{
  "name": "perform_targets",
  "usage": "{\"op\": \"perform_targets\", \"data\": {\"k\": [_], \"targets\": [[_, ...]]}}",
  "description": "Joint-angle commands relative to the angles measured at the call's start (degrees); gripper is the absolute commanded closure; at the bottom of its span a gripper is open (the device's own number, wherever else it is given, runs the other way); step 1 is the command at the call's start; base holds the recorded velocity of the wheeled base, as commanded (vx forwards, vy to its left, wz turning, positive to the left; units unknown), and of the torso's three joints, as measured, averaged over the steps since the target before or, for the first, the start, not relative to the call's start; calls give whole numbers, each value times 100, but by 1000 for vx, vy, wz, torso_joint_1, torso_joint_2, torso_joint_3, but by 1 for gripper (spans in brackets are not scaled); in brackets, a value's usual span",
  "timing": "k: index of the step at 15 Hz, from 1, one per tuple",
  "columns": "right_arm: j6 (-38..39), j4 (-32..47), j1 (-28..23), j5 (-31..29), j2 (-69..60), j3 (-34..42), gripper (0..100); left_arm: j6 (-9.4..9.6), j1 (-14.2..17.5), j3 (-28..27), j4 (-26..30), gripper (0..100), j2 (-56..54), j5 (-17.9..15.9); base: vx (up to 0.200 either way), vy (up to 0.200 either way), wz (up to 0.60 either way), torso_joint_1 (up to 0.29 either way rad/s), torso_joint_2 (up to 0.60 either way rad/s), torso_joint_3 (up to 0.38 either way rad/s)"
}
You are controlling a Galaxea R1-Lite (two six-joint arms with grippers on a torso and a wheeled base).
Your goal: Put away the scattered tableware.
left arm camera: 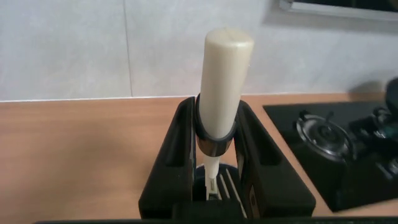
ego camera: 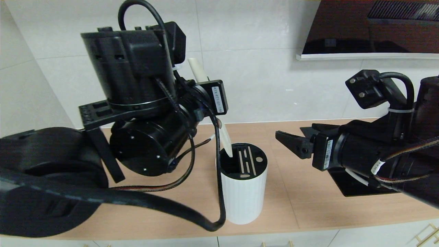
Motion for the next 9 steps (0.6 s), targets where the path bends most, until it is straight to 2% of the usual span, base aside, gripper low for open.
{"op": "perform_targets", "data": {"k": [1,2,9], "targets": [[0,-1,3,5,19,10,0,-3,-9,-36,-47,100,315,73,0,0,0,0,0,0],[-9,-1,3,14,36,19,0,-3,-18,-36,-47,100,368,161,0,0,0,0,0,0],[-9,-10,3,22,89,72,0,-30,-106,-36,-47,100,693,205,0,0,0,0,0,0]]}}
